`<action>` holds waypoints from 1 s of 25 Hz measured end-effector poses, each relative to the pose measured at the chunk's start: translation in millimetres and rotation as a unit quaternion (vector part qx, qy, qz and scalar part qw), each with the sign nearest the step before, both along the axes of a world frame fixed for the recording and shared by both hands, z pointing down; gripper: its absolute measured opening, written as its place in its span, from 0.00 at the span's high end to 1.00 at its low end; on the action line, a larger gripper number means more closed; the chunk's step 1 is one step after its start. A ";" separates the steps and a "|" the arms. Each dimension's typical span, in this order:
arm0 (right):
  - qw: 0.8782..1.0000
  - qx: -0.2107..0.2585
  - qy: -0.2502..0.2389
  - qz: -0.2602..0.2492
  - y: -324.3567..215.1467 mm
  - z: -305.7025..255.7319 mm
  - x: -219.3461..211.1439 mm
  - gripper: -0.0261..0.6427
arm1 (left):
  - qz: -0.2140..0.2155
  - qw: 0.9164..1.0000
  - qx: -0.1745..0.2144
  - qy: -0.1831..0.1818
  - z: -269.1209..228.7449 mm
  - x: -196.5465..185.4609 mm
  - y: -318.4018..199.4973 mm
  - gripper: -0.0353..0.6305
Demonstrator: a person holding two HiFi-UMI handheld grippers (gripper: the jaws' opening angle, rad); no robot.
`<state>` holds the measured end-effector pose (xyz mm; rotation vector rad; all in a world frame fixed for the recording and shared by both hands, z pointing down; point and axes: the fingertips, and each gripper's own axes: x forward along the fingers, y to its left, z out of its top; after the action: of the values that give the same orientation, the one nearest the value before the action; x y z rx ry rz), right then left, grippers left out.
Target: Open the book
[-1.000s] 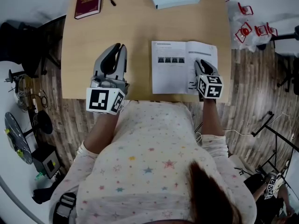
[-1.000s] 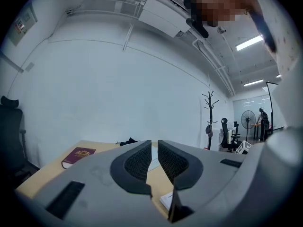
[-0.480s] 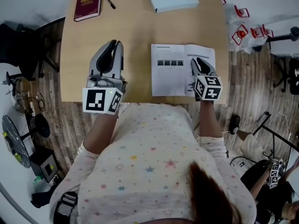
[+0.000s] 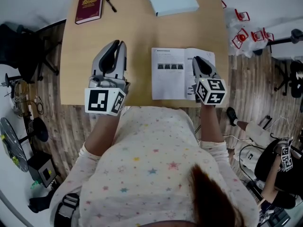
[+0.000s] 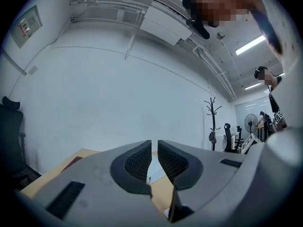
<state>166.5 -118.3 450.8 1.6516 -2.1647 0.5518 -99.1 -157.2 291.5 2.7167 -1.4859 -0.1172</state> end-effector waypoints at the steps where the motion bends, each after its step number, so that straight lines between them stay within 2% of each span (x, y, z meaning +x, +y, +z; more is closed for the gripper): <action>1: 1.000 0.007 -0.002 -0.001 -1.5 -5.5 -0.7 0.91 | 0.000 1.000 0.000 0.000 -0.1 1.0 -0.1 0.88; 25: 0.989 0.143 -0.017 -0.016 -16.0 -123.5 -9.9 0.96 | 0.006 1.000 -0.009 -0.019 6.8 11.7 -2.2 0.88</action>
<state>156.6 -134.3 327.3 1.7559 -2.3812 0.2699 -87.4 -159.4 298.3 2.7278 -1.4719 -0.0530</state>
